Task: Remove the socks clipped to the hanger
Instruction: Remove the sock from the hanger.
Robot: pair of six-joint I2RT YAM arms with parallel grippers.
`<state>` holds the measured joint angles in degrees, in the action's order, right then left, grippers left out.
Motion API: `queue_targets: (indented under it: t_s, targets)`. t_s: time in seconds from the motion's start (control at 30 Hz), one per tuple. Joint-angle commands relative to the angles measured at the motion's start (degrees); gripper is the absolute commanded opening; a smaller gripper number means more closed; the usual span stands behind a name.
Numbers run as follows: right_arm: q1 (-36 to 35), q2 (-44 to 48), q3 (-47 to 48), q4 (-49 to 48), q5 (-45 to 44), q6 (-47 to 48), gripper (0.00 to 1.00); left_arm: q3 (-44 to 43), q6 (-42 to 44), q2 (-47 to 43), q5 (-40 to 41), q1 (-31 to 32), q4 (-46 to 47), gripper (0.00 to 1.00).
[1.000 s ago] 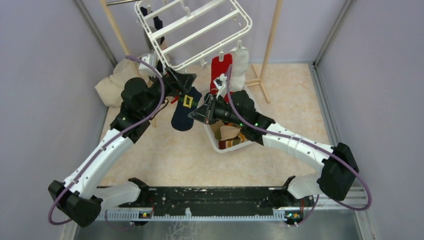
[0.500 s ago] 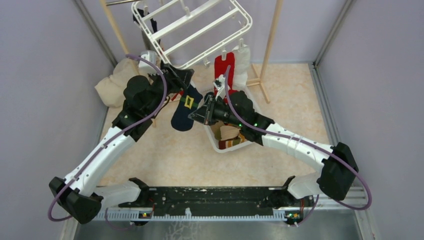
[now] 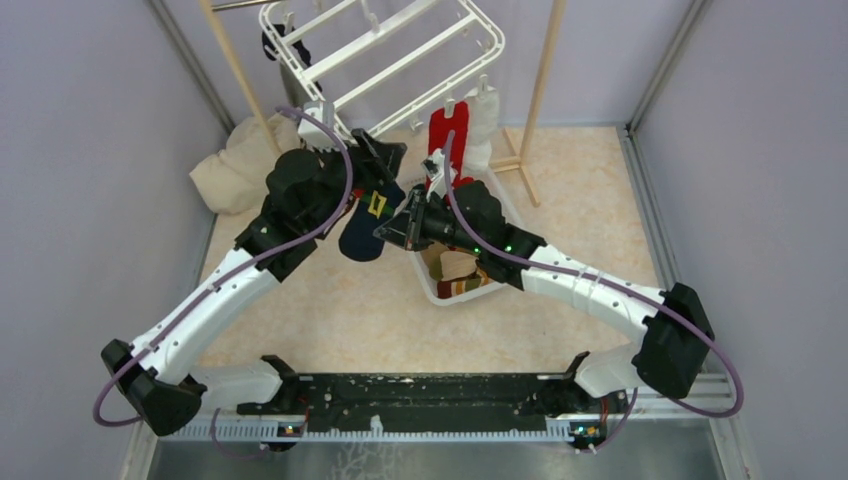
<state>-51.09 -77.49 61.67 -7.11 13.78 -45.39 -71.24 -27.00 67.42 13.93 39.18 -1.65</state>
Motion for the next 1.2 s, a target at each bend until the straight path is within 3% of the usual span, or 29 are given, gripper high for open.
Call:
queue_targets:
  t_s: [0.0,0.37,0.67,1.03,1.17]
  targets:
    - [-1.2,0.3,3.3,-0.4,-0.9,1.6,0.00,-2.6,2.1,0.5,5.4,2.5,-2.6,0.74]
    - [-2.0,0.6,3.2,-0.1,-1.4,1.8,0.00,-3.6,3.7,1.9,9.5,3.5,-2.1,0.72]
    - [-2.1,0.6,3.0,-0.2,-1.2,1.8,0.00,-3.9,4.6,2.6,9.8,3.6,-0.4,0.52]
    - [-2.1,0.5,2.6,-0.4,-0.9,1.6,0.00,-3.6,5.1,2.3,10.3,3.6,0.9,0.52]
    - [-2.1,0.5,2.6,-0.4,-0.9,1.5,0.00,-3.3,5.3,2.1,10.4,3.6,1.2,0.42]
